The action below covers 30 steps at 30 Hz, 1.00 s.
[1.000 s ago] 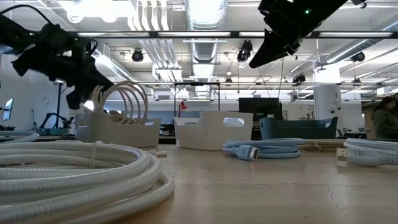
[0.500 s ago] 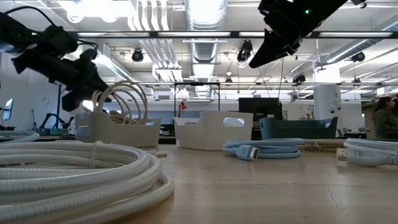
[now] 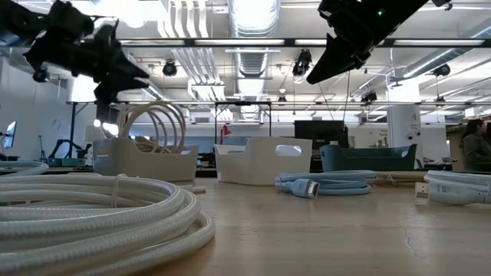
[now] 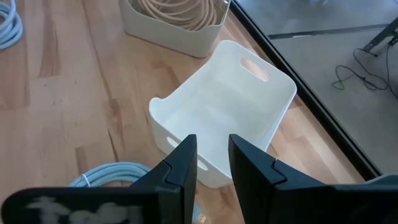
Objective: Sort HDMI cables
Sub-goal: Put the bottom light brown hdmi cable into the gray bin
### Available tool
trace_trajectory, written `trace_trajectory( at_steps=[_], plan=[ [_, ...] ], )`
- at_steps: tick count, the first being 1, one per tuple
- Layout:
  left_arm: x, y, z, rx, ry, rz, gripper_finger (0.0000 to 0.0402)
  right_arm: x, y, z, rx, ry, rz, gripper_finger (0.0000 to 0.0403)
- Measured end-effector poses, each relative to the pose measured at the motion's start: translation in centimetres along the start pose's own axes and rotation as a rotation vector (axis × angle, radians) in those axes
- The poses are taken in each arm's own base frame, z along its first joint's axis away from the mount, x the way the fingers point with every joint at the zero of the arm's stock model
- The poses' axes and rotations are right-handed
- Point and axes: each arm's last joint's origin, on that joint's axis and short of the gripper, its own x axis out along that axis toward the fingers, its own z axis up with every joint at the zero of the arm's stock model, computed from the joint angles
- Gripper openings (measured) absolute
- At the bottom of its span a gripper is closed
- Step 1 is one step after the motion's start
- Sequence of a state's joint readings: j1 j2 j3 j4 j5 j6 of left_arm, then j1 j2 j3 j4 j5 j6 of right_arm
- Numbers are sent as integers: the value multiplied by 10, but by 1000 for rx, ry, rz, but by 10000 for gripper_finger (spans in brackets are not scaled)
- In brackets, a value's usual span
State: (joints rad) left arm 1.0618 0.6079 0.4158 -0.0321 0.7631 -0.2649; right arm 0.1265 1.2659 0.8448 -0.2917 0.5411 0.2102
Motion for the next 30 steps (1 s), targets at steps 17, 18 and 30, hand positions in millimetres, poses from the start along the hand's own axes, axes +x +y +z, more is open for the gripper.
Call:
trace_trajectory(
  at_steps=[17, 18, 30],
  plan=[
    [47, -100, -38, 206, 134, -156, 1, 0, 1, 6, 7, -54, 10, 86],
    [48, -103, -41, 215, 155, -114, 0, 0, 1, 6, 6, -54, 10, 86],
    [71, -91, -60, 309, 352, 445, 0, 0, 1, 6, 4, -56, 11, 86]
  ],
)
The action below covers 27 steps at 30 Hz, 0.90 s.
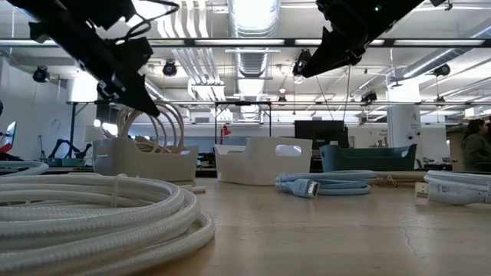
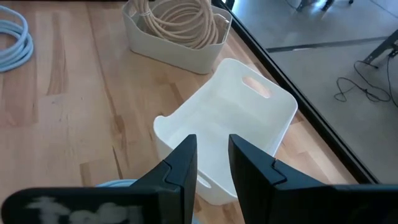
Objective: Sort HDMI cables
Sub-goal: Put the bottom light brown hdmi cable into the gray bin, then put the light brown hdmi cable into the gray bin
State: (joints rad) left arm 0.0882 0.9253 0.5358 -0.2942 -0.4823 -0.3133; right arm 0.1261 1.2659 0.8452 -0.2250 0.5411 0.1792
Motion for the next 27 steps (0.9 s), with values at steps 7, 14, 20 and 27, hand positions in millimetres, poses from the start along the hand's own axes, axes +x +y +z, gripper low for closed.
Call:
trace_trajectory(
  at_steps=[7, 14, 20, 27],
  plan=[
    [-6, 11, 10, 19, 23, 199, 0, 0, 0, 0, 2, 0, 0, 86],
    [0, 27, -6, -127, 115, 293, 0, 0, 0, 0, 26, 1, 0, 86],
    [7, 33, -21, -159, 172, 301, 0, 0, 0, 0, 30, 1, 0, 86],
    [0, 31, 1, -115, 114, 270, 0, 0, 0, -1, 56, 2, -8, 86]
  ],
)
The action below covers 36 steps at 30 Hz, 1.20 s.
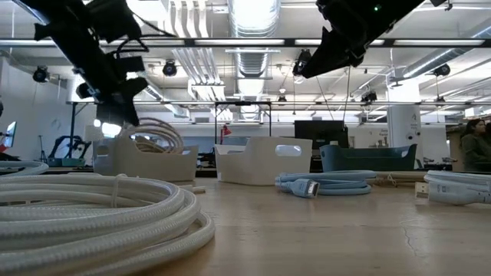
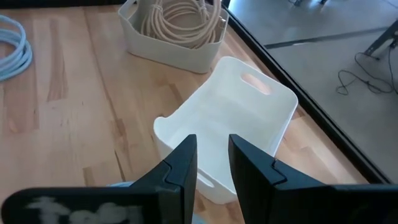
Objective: Sort HDMI cables
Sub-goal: Put the light brown hdmi cable into the gray bin
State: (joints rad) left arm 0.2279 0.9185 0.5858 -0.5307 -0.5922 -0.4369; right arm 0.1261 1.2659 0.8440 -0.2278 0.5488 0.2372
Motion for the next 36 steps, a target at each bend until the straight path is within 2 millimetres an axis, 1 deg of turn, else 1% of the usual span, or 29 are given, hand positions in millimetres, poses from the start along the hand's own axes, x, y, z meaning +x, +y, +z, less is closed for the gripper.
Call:
trace_trajectory(
  at_steps=[4, 9, 16, 21, 23, 25, 28, 30, 33, 36],
  plan=[
    [-10, 0, 17, 9, -51, -24, 0, 1, 0, -3, 37, 7, 1, 86],
    [-20, -2, 32, 19, -83, -89, 0, 5, -1, -17, 30, 47, -9, 86],
    [-20, -8, 40, -20, -134, -168, 0, 9, -3, -37, 92, 97, -27, 86],
    [-17, -12, 42, 21, -144, -193, 0, 11, -5, -48, 126, 129, -41, 86],
    [-15, -15, 45, 37, -166, -212, 0, 10, -6, -54, 135, 173, -59, 86],
    [-14, -19, 48, 66, -184, -275, 0, 9, -9, -61, 151, 234, -87, 86],
    [-12, -26, 53, 102, -219, -389, 0, 5, -13, -72, 198, 352, -128, 86],
    [-11, -30, 56, 114, -251, -433, 0, 2, -15, -80, 245, 445, -128, 86],
    [-7, -34, 59, 153, -279, -432, 2, -1, -16, -87, 328, 553, -111, 86],
    [-2, -36, 61, 173, -265, -421, 17, -2, -16, -93, 338, 615, -73, 86]
  ],
)
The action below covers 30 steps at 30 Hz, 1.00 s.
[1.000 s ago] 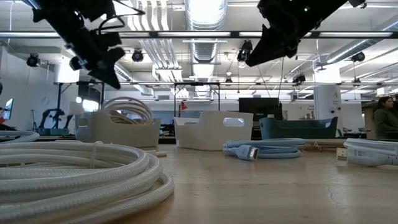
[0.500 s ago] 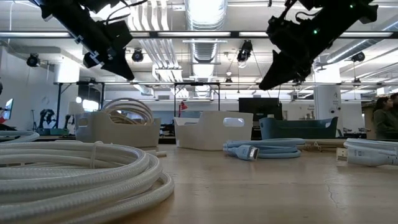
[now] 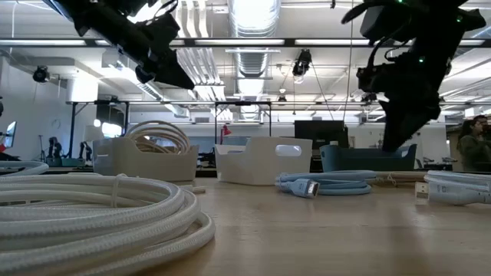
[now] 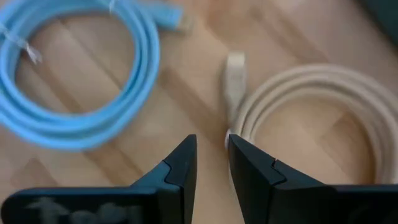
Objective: Sort HDMI cables
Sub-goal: Put the light brown hdmi cable into the gray bin
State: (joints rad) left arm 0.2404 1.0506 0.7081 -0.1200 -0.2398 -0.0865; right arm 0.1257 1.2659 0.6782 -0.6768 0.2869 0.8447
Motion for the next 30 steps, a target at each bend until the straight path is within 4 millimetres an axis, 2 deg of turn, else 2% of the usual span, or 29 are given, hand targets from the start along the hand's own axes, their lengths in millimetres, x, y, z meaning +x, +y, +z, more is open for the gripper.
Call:
trace_trajectory(
  at_steps=[9, 14, 23, 30],
  plan=[
    [19, -3, 1, 48, 50, -6, 117, 5, -4, -7, -42, 49, -4, 86],
    [27, -5, 5, 77, 57, -4, 154, 8, -8, -11, -6, 70, -29, 86],
    [31, -6, 2, 96, 67, -4, 170, 17, -17, -21, -50, 55, -107, 85],
    [30, -6, 3, 101, 63, -4, 170, 14, -13, -17, -131, 65, -67, 70]
  ],
)
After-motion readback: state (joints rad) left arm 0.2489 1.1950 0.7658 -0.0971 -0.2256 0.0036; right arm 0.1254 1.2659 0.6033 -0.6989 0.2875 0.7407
